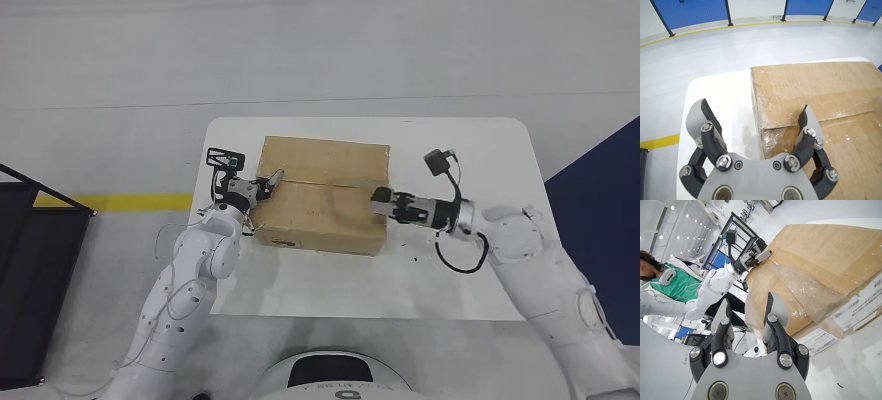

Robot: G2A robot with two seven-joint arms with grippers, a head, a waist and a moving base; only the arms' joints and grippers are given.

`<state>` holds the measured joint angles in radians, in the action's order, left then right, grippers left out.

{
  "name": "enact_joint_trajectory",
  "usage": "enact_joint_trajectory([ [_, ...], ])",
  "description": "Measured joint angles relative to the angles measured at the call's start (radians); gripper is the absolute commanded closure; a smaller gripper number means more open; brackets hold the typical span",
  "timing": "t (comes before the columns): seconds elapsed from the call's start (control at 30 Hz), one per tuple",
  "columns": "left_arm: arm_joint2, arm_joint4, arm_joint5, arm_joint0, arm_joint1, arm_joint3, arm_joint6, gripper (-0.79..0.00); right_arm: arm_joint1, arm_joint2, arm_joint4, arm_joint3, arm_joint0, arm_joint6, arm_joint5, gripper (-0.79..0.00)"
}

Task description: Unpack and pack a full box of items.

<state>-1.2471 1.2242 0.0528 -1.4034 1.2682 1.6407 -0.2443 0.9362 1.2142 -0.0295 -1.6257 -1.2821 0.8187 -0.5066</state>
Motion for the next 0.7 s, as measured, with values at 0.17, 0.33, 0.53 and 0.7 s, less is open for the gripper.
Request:
enact_joint_trajectory([
  [0.17, 0.0, 0.0, 0.0, 0.0, 0.0, 0.0, 0.0, -0.785, 0.023, -0.093, 0.088, -0.03, 0.054, -0.054, 0.084, -0.416],
  [0.33, 0.0, 0.0, 0.0, 0.0, 0.0, 0.0, 0.0, -0.785, 0.059, -0.211, 0.173, -0.035, 0.148, -0.133, 0.113, -0.754],
  [0.53, 0.0, 0.0, 0.0, 0.0, 0.0, 0.0, 0.0, -0.785, 0.074, -0.215, 0.23, -0.046, 0.179, -0.264, -0.038, -0.785],
  [0.7, 0.0, 0.0, 0.0, 0.0, 0.0, 0.0, 0.0, -0.785, 0.047, -0.049, 0.421, -0.09, 0.059, -0.473, -0.109, -0.785],
])
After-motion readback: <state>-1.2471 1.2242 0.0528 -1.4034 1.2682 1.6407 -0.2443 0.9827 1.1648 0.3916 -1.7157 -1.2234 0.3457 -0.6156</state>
